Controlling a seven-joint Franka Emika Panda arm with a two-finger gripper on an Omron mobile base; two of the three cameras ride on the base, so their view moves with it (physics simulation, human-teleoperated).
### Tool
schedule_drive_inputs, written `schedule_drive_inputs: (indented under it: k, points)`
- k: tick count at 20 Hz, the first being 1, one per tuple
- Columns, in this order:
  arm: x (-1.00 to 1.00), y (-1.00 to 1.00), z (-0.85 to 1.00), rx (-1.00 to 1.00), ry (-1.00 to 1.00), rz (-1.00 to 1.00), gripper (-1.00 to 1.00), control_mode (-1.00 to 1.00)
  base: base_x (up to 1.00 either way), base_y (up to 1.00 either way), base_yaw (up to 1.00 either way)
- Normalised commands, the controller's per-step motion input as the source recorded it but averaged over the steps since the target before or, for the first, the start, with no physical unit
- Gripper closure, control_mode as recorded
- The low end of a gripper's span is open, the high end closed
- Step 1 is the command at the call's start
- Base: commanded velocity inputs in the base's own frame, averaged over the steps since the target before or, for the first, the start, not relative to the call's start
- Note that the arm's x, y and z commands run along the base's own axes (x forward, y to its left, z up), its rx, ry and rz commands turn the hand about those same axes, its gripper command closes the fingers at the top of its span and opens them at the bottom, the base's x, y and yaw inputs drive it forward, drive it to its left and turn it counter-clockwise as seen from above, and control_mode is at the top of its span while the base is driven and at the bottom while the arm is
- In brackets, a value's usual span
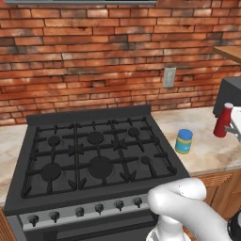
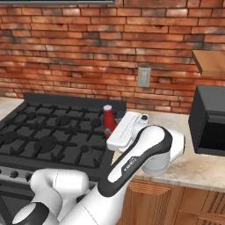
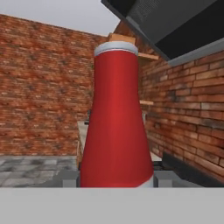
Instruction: Take 2 condiments from the cabinet and move them on the counter near the stove.Make sure the condiments are lined up with each other, next to each other.
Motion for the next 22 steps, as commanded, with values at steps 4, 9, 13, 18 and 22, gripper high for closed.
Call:
schedule_drive_inputs:
  k: [4,9,13,18,22]
  points:
    - [0.01,-0.13,-0.36,0.11,-0.02,-0.01,1.0,-1.0,0.0,0.0,0.0]
    - [0.0,-0.09,-0.26,0.08,0.0,0.0,1.0,-1.0,0.0,0.0,0.0]
    - [0.0,-0.04,-0.14,0.03,0.0,0.0,1.0,-1.0,0.0,0.0,0.0]
    - [0.08,-0.02,-0.24,0.01,0.0,0.0,1.0,-1.0,0.0,0.0,0.0]
    - [0.16,-0.02,-0.34,0.0,0.0,-0.04,1.0,-1.0,0.0,0.0,0.0]
